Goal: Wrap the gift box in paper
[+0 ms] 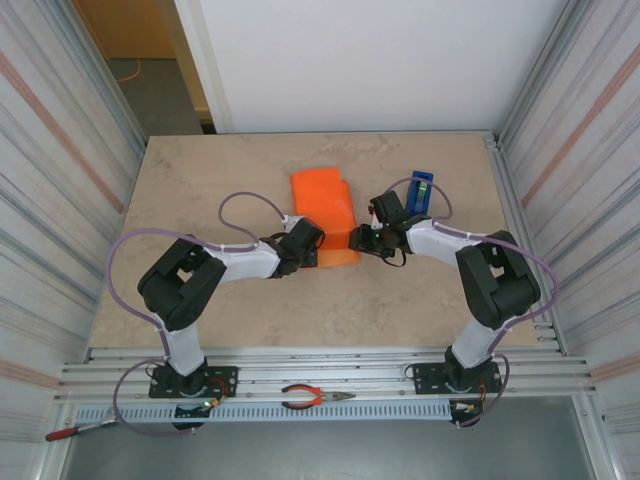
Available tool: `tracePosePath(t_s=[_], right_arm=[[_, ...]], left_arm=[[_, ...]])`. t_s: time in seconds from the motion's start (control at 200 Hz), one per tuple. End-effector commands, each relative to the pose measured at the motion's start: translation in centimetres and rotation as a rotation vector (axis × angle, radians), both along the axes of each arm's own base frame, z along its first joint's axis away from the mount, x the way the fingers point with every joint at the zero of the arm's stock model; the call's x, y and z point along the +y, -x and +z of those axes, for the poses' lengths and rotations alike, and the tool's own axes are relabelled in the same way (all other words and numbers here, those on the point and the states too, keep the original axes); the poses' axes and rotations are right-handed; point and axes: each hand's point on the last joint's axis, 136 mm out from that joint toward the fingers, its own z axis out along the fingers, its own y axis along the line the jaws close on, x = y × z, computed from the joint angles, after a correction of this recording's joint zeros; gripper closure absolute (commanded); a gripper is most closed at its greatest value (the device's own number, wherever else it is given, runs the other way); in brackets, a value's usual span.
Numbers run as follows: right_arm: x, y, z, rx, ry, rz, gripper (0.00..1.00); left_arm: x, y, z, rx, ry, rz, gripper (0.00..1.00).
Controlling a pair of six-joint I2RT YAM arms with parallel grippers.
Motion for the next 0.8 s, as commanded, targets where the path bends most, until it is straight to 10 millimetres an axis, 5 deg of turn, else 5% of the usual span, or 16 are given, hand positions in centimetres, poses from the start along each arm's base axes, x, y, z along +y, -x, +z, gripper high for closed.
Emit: tracePosePath(t_s=[0.0,0.145,0.341,0.621,0.797], right_arm=[[0.1,0.2,1.0,-0.014,-0.018,0.011,0.43],[0.7,-0.8,0.1,-0.002,-0.012,0.008,0.38],[1.3,-2.5,-1.9,0.014,-0.001,-0.024,0.44],[1.2,-2.2,-2.9,0.036,0.0,-0.029,0.49],[1.2,-1.9,-3.2,0.05,-0.001,-0.029,0.5]], left_arm=[[-0.1,0.0,0.0,0.0,-0.027,-0.013,0.91],[-0.2,0.0,0.1,-0.002,-0.024,-0.015,0.91],[-0.5,0.1,0.8,-0.006,-0.01,-0.034,0.86],[-0.7,0.7,5.4,-0.015,0.145,-0.13,0.62],[1.0,-1.8,8.0,-0.027,0.242,-0.107,0.54]])
